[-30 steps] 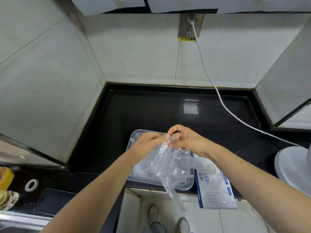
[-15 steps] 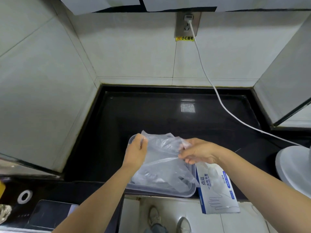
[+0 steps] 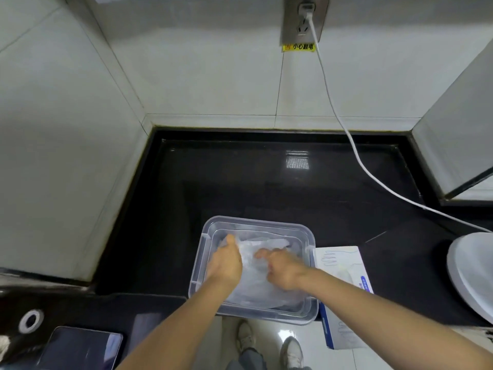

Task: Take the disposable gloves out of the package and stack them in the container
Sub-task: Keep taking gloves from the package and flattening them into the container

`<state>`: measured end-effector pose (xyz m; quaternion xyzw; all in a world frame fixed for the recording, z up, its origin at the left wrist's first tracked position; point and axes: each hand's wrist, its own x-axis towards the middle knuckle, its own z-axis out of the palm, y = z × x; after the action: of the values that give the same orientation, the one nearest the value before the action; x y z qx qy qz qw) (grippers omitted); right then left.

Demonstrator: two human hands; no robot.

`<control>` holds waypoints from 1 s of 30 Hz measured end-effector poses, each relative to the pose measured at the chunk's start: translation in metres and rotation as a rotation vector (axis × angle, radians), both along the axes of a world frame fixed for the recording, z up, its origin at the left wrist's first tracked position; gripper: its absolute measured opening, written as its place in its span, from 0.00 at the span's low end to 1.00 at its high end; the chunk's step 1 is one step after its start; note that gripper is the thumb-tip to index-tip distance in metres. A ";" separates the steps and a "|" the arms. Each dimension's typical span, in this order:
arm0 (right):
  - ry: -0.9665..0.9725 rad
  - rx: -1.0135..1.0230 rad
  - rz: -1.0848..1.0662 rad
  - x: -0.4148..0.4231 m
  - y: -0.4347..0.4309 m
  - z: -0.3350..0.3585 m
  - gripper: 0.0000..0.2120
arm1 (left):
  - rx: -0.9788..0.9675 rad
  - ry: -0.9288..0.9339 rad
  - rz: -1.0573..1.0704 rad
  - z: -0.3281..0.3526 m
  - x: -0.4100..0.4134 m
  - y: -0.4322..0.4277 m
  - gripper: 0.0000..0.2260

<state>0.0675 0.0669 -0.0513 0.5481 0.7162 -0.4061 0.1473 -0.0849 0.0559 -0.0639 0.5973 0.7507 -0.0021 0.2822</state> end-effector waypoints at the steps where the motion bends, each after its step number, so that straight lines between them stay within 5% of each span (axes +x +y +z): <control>1: -0.049 -0.027 0.017 -0.001 -0.001 -0.005 0.29 | 0.010 0.027 -0.026 -0.004 -0.003 0.000 0.14; 4: -0.086 -0.056 0.076 -0.009 -0.002 -0.011 0.30 | 0.077 0.107 -0.025 -0.006 -0.007 0.001 0.20; 8: -0.133 -0.067 0.122 -0.017 -0.003 -0.018 0.32 | 0.381 0.172 -0.380 0.005 0.008 -0.003 0.20; 11: -0.158 -0.086 0.120 -0.018 -0.005 -0.023 0.35 | 0.062 0.122 -0.333 -0.003 0.016 0.005 0.17; 13: -0.159 -0.094 0.105 -0.016 -0.006 -0.020 0.40 | -0.226 0.091 -0.205 -0.017 0.011 0.006 0.26; 20: -0.189 -0.167 0.094 -0.011 -0.007 -0.002 0.50 | -0.375 0.097 -0.085 -0.034 -0.004 0.009 0.41; 25: 0.028 -0.052 0.002 -0.008 0.001 0.010 0.35 | -0.302 0.124 -0.136 -0.017 0.001 0.004 0.31; 30: 0.440 0.324 -0.328 0.035 0.009 0.043 0.08 | 0.135 0.141 -0.276 0.020 0.023 0.004 0.07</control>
<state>0.1026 0.0761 -0.0084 0.5717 0.6883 -0.4139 -0.1675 -0.0623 0.0601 -0.0443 0.7107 0.6779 -0.0323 0.1853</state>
